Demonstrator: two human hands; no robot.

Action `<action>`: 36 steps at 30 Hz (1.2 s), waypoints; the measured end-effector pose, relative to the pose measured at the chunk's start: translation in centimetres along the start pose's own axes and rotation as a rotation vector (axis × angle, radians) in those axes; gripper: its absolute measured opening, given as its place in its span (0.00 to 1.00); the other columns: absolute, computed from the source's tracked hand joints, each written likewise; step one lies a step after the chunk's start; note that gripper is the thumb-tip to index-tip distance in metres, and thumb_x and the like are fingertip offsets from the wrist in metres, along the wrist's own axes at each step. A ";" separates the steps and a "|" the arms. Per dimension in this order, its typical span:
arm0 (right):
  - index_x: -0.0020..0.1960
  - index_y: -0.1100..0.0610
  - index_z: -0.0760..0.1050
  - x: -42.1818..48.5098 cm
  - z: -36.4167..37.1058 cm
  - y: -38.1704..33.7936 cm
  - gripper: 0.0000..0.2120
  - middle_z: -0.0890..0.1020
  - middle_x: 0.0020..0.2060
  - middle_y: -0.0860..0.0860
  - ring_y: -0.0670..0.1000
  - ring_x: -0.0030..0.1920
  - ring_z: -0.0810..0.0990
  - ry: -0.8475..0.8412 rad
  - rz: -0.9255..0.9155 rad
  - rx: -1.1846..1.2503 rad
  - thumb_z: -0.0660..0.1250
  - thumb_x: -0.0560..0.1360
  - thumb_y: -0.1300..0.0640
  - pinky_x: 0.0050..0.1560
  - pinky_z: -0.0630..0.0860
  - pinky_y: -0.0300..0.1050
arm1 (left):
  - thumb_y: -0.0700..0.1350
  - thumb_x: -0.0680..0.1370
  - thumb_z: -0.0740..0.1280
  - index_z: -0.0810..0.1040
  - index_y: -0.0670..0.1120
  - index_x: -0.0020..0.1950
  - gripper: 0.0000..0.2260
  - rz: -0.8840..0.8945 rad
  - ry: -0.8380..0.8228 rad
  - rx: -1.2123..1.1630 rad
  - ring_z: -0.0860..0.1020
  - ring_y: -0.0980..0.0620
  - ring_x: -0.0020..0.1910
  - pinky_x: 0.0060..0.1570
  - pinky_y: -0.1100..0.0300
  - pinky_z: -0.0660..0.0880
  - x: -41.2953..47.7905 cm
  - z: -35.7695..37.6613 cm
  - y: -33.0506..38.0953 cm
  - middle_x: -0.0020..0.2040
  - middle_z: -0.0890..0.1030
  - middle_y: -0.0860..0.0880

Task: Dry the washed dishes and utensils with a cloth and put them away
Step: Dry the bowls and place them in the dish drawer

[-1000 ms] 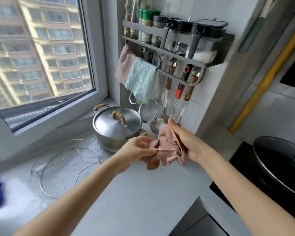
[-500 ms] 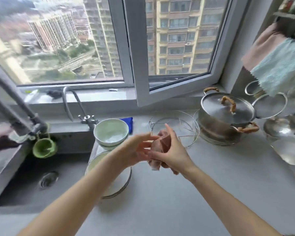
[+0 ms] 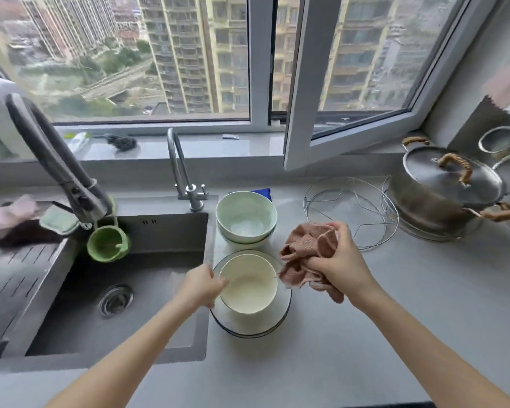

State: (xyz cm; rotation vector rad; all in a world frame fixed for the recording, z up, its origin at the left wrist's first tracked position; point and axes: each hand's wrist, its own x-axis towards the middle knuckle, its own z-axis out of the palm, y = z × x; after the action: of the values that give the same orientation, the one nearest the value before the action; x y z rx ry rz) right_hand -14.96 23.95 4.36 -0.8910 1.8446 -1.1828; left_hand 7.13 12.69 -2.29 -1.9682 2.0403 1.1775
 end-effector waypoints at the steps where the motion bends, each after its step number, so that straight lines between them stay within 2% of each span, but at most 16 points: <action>1: 0.60 0.52 0.62 -0.3 0.5 -0.1 0.28 0.77 0.44 0.53 0.54 0.27 0.75 0.019 0.018 0.013 0.67 0.68 0.73 0.25 0.73 0.47 | 0.48 0.74 0.66 0.74 0.42 0.49 0.10 -0.024 -0.076 -0.127 0.82 0.47 0.34 0.40 0.57 0.80 0.7 0.6 -0.4 0.40 0.78 0.47; 3: 0.62 0.53 0.63 -0.8 1.3 -0.2 0.29 0.76 0.46 0.52 0.50 0.29 0.74 0.064 0.052 0.017 0.68 0.68 0.73 0.24 0.72 0.39 | 0.41 0.73 0.67 0.77 0.40 0.54 0.11 -0.050 -0.196 -0.332 0.82 0.43 0.38 0.39 0.50 0.82 2.1 1.8 -0.7 0.41 0.80 0.44; 4: 0.62 0.53 0.63 -1.0 1.5 -0.2 0.30 0.76 0.48 0.53 0.51 0.30 0.75 0.082 0.067 0.024 0.69 0.68 0.73 0.25 0.72 0.38 | 0.37 0.73 0.65 0.77 0.40 0.57 0.13 -0.065 -0.225 -0.399 0.81 0.42 0.40 0.33 0.50 0.82 2.6 2.3 -0.6 0.44 0.80 0.43; 7: 0.63 0.52 0.63 -2.0 2.0 -0.1 0.30 0.76 0.46 0.54 0.56 0.31 0.73 0.131 0.097 0.055 0.68 0.68 0.74 0.26 0.71 0.45 | 0.30 0.72 0.55 0.75 0.40 0.61 0.20 -0.120 -0.244 -0.505 0.78 0.39 0.45 0.20 0.54 0.77 3.6 3.3 -0.3 0.49 0.77 0.41; 9: 0.63 0.53 0.63 -2.5 2.0 0.0 0.29 0.76 0.39 0.52 0.56 0.34 0.72 0.167 0.100 0.076 0.68 0.69 0.73 0.29 0.69 0.52 | 0.28 0.72 0.54 0.74 0.36 0.60 0.20 -0.178 -0.301 -0.597 0.79 0.37 0.42 0.24 0.50 0.79 3.5 3.2 -0.3 0.45 0.77 0.39; 11: 0.62 0.52 0.63 -3.0 2.0 -0.1 0.28 0.75 0.34 0.50 0.54 0.34 0.71 0.197 0.103 0.082 0.68 0.70 0.73 0.26 0.67 0.60 | 0.27 0.73 0.54 0.70 0.31 0.59 0.16 -0.272 -0.444 -0.727 0.81 0.34 0.37 0.29 0.49 0.80 2.9 2.6 -0.3 0.43 0.77 0.37; 12: 0.61 0.52 0.63 -3.1 2.0 -0.1 0.27 0.74 0.33 0.51 0.53 0.30 0.70 0.206 0.108 0.102 0.68 0.70 0.73 0.22 0.65 0.58 | 0.27 0.73 0.54 0.68 0.31 0.59 0.15 -0.321 -0.533 -0.812 0.81 0.33 0.35 0.29 0.49 0.81 2.4 2.2 -0.2 0.44 0.77 0.35; 14: 0.60 0.52 0.64 -3.1 2.0 -0.2 0.27 0.73 0.33 0.56 0.51 0.22 0.65 0.222 0.117 0.184 0.67 0.70 0.74 0.20 0.61 0.46 | 0.28 0.75 0.52 0.67 0.32 0.62 0.16 -0.386 -0.694 -0.958 0.81 0.30 0.36 0.25 0.51 0.79 1.5 1.4 0.2 0.51 0.76 0.32; 17: 0.56 0.55 0.68 -2.9 2.0 -0.7 0.22 0.72 0.32 0.56 0.52 0.24 0.65 0.257 0.053 0.239 0.67 0.70 0.75 0.22 0.63 0.42 | 0.29 0.76 0.50 0.68 0.33 0.65 0.19 -0.494 -0.875 -1.131 0.75 0.26 0.48 0.24 0.51 0.79 1.2 0.8 0.6 0.58 0.73 0.30; 21: 0.51 0.60 0.70 -2.7 1.9 -2.4 0.13 0.76 0.27 0.46 0.55 0.30 0.70 0.291 -0.092 0.149 0.69 0.72 0.71 0.23 0.67 0.44 | 0.27 0.70 0.55 0.75 0.32 0.57 0.19 -0.659 -1.005 -1.369 0.72 0.27 0.54 0.28 0.44 0.79 0.8 0.7 0.5 0.54 0.76 0.31; 24: 0.49 0.59 0.71 -2.2 1.9 -3.5 0.11 0.79 0.31 0.47 0.51 0.30 0.72 0.280 -0.116 0.161 0.69 0.72 0.70 0.23 0.70 0.42 | 0.29 0.70 0.56 0.77 0.32 0.53 0.16 -0.736 -1.037 -1.434 0.73 0.29 0.51 0.30 0.40 0.79 0.7 1.1 -0.2 0.49 0.77 0.31; 27: 0.48 0.56 0.72 -1.6 2.1 -4.2 0.11 0.79 0.32 0.47 0.48 0.29 0.75 0.258 -0.138 0.165 0.69 0.73 0.70 0.24 0.73 0.40 | 0.35 0.74 0.57 0.77 0.35 0.56 0.15 -0.844 -1.149 -1.575 0.74 0.32 0.48 0.32 0.39 0.79 0.6 1.7 -1.0 0.50 0.76 0.33; 30: 0.49 0.57 0.72 -1.1 2.4 -4.5 0.11 0.80 0.30 0.45 0.49 0.28 0.74 0.230 -0.176 0.187 0.68 0.73 0.70 0.23 0.72 0.40 | 0.34 0.74 0.57 0.77 0.35 0.55 0.14 -0.769 -1.050 -1.606 0.74 0.32 0.48 0.33 0.35 0.78 0.3 1.8 -0.8 0.50 0.76 0.33; 32: 0.50 0.56 0.73 -1.0 2.5 -4.6 0.11 0.80 0.30 0.45 0.51 0.27 0.73 0.221 -0.221 0.166 0.68 0.73 0.70 0.22 0.70 0.43 | 0.31 0.74 0.54 0.74 0.36 0.55 0.14 -0.622 -0.831 -1.554 0.74 0.32 0.50 0.35 0.32 0.76 0.0 1.8 -0.2 0.54 0.75 0.33; 34: 0.53 0.58 0.74 -0.8 3.0 -4.3 0.10 0.80 0.29 0.46 0.49 0.23 0.71 0.147 -0.252 0.205 0.67 0.75 0.69 0.20 0.66 0.38 | 0.30 0.73 0.52 0.71 0.37 0.52 0.12 -0.471 -0.586 -1.429 0.75 0.33 0.48 0.41 0.34 0.77 -0.2 1.7 0.3 0.52 0.74 0.35; 36: 0.54 0.55 0.78 -0.6 4.0 -3.8 0.09 0.82 0.36 0.45 0.45 0.28 0.78 0.082 -0.302 0.132 0.70 0.74 0.62 0.27 0.72 0.36 | 0.31 0.73 0.54 0.72 0.38 0.51 0.11 -0.321 -0.427 -1.262 0.77 0.36 0.46 0.48 0.39 0.77 -0.3 1.4 0.5 0.48 0.76 0.38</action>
State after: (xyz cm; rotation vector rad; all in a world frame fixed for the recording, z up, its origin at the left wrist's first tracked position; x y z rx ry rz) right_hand -10.63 21.63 6.94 -1.0857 1.7120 -1.5284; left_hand 6.14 13.66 -2.89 -1.8916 0.6609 2.8194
